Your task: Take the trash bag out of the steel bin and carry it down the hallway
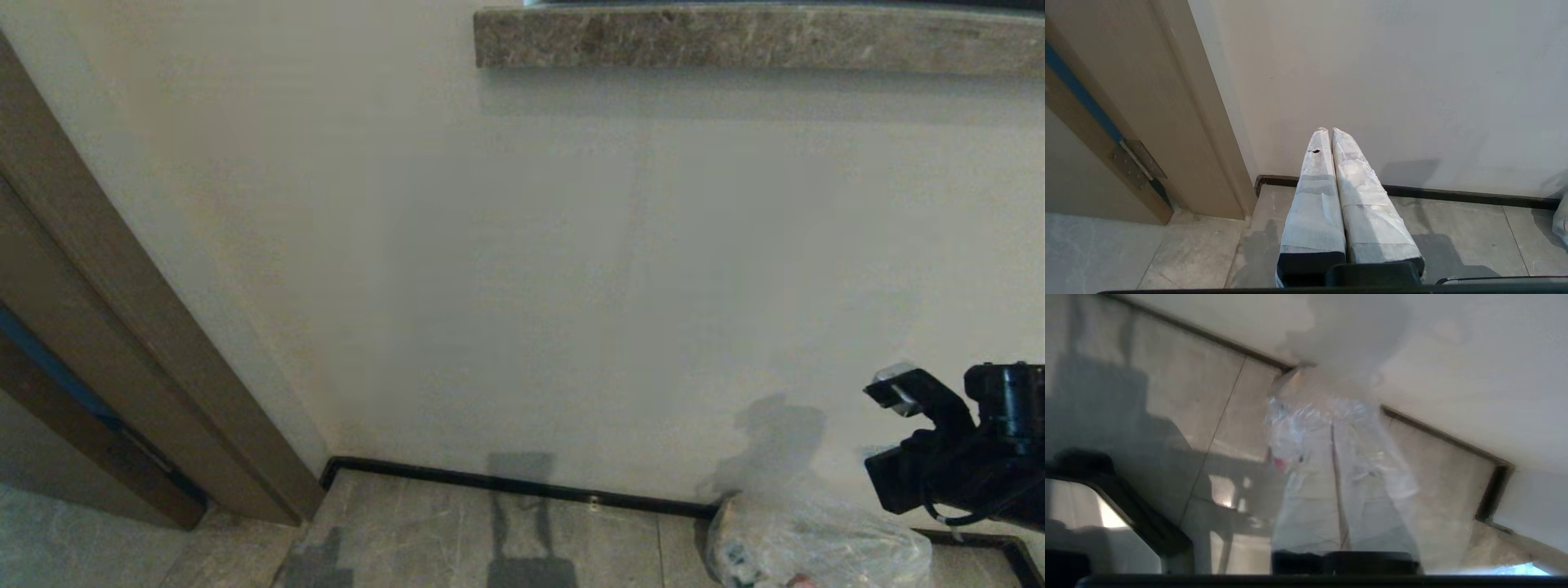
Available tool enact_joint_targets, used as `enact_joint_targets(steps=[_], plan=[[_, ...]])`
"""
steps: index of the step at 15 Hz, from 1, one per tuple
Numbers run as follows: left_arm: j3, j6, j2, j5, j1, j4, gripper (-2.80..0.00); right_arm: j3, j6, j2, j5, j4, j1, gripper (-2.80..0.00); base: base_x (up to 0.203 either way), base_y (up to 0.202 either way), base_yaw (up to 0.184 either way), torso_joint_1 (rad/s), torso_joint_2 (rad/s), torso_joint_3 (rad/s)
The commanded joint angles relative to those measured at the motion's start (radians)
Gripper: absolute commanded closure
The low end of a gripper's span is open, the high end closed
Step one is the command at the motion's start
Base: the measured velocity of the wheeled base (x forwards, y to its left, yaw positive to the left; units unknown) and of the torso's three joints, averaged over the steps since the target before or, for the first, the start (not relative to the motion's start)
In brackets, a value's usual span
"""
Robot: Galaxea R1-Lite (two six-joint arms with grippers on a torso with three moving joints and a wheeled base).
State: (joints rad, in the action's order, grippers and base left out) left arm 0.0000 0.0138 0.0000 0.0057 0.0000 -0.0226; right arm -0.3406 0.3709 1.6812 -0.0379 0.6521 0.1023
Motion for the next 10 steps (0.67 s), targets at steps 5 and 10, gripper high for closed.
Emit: enact_joint_targets(steps=[5, 10], plan=[[0.012, 0.0, 0.0, 0.0, 0.0, 0.0, 0.0, 0.003, -0.067, -0.442, 0.042, -0.245, 0.0, 0.0, 0.0, 0.0, 0.0, 0.0, 0.0, 0.0], [0.012, 0.0, 0.0, 0.0, 0.0, 0.0, 0.0, -0.027, -0.2, -0.865, 0.135, -0.601, -0.002, 0.0, 0.0, 0.0, 0.0, 0.0, 0.0, 0.0]])
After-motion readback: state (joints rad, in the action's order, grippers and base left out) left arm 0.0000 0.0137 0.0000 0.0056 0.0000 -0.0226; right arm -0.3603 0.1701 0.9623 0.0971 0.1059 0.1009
